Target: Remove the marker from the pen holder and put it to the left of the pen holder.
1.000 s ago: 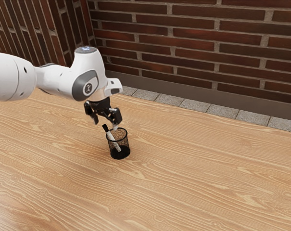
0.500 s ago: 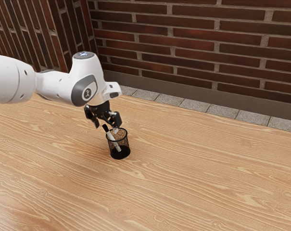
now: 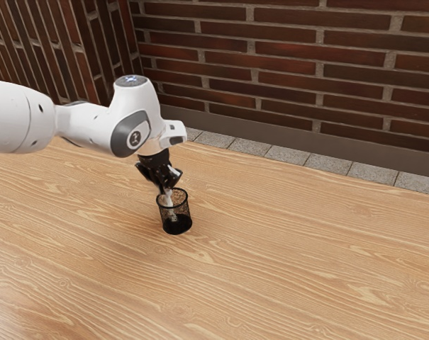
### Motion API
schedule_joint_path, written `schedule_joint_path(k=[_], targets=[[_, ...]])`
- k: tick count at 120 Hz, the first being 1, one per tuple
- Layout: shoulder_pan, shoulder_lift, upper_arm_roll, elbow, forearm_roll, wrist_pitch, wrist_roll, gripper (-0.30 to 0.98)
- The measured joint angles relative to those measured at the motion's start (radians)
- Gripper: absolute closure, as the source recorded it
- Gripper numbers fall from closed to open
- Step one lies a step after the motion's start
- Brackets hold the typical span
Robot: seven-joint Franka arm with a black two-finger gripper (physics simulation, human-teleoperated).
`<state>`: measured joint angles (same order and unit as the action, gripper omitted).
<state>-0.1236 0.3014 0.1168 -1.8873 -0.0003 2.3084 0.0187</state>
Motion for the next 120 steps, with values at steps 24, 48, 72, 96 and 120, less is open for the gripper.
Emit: schedule_joint_path(k=[24, 48, 72, 96, 120], targets=[[-0.027, -0.170, 0.003, -0.032, 0.019, -0.021, -0.018, 0.76], [0.002, -0.281, 0.007, -0.058, 0.086, -0.059, -0.020, 0.77], [0.157, -0.173, 0.006, 0.014, 0.111, -0.068, 0.031, 0.78], [0.225, -0.002, 0.005, 0.155, 0.117, -0.036, 0.108, 0.78], [0.219, 0.034, 0.004, 0.139, 0.118, 0.119, 0.160, 0.78]])
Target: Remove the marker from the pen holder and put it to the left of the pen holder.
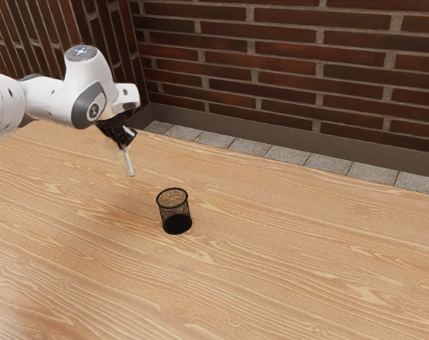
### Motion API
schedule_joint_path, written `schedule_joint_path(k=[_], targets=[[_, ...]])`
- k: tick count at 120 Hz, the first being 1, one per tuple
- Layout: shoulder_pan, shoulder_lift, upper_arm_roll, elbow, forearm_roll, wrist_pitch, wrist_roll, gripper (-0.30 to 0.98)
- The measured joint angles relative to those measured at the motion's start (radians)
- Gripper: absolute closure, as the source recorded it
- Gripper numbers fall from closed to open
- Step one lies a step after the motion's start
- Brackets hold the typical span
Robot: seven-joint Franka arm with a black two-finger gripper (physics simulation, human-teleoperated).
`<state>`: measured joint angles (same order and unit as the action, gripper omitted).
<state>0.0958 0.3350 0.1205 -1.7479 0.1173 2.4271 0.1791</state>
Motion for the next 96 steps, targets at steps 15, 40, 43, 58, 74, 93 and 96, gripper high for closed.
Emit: schedule_joint_path(k=[15, 40, 43, 58, 74, 93, 96], targets=[[-0.008, 0.024, -0.001, -0.020, -0.002, 0.085, 0.022, 0.78], [-0.015, 0.080, -0.002, -0.023, -0.006, 0.193, 0.054, 0.79], [-0.015, 0.084, -0.003, -0.023, -0.007, 0.204, 0.057, 0.79], [-0.021, 0.110, -0.004, -0.023, -0.013, 0.248, 0.075, 0.79], [-0.022, 0.130, -0.005, -0.023, -0.020, 0.284, 0.093, 0.79], [-0.022, 0.130, -0.016, -0.033, -0.033, 0.302, 0.121, 0.57], [-0.022, 0.129, -0.016, -0.034, -0.035, 0.303, 0.126, 0.51]])
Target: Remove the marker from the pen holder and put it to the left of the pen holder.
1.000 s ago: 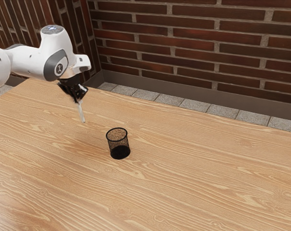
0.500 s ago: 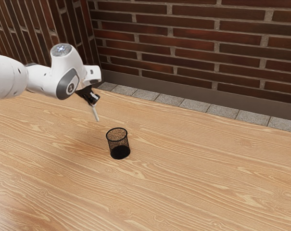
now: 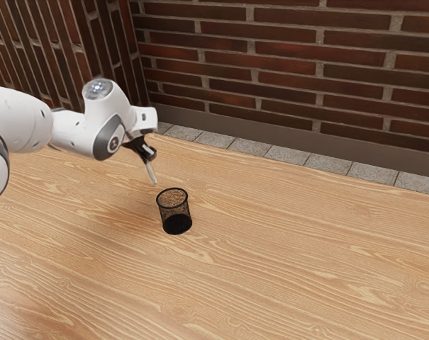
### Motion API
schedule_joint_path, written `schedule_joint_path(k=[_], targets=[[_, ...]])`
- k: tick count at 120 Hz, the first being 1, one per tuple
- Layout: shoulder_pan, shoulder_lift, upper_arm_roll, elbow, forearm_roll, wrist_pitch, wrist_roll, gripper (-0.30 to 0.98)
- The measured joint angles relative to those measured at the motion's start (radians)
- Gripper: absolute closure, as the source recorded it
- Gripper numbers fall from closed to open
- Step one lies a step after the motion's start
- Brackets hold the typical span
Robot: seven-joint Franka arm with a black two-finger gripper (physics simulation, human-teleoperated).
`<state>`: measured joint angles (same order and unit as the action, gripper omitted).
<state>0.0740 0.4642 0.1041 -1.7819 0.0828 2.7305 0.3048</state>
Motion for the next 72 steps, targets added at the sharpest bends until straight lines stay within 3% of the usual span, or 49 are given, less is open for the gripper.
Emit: schedule_joint_path(k=[17, 27, 34, 41, 56, 72], targets=[[-0.012, -0.066, -0.001, -0.063, -0.004, 0.004, 0.026, 0.26], [-0.041, -0.326, -0.003, -0.216, -0.004, -0.023, 0.037, 0.18], [-0.064, -0.513, -0.005, -0.235, -0.009, -0.148, 0.036, 0.13], [-0.078, -0.603, -0.006, -0.147, -0.012, -0.325, 0.019, 0.10], [-0.076, -0.638, 0.008, 0.014, -0.006, -0.668, -0.021, 0.06], [-0.088, -0.624, 0.005, 0.082, -0.001, -0.894, -0.067, 0.03]])
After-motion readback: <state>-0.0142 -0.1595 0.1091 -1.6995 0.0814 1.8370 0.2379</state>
